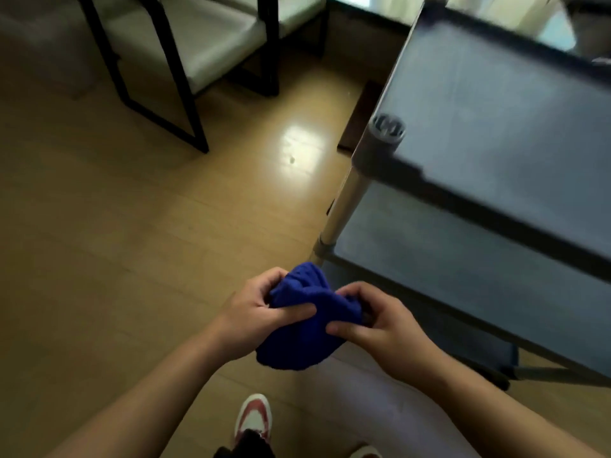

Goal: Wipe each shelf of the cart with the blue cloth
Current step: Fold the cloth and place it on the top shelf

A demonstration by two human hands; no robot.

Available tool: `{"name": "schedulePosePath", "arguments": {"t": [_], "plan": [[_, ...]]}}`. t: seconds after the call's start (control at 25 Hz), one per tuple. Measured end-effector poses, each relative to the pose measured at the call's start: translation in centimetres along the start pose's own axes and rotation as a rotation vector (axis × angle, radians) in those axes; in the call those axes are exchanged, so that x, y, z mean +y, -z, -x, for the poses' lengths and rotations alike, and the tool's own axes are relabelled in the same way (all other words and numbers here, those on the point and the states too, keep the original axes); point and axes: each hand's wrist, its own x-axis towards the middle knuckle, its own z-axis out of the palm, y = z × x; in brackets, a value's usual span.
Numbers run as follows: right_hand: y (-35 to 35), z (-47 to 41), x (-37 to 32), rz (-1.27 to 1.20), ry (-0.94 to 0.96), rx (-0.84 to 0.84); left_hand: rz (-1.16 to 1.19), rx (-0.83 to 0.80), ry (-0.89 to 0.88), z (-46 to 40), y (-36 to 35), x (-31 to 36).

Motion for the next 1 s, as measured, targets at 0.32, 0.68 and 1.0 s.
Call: {"name": "schedulePosePath", "arguments": {"t": [0.32, 0.68, 1.0], "plan": [[7.7, 7.8, -19.1, -0.072, 0.104, 0.275, -0.031, -0.286, -0.011, 1.2, -3.4, 22.4], [21.5, 9.9, -19.5, -0.275, -0.082, 0.633, -0.177, -0.218, 0.08, -9.4, -15.4, 29.8], [32.8, 0.8, -12.6, -0.171, -0.29, 0.539, -0.364, 0.099, 0.268, -21.3, -21.8, 26.5]]}}
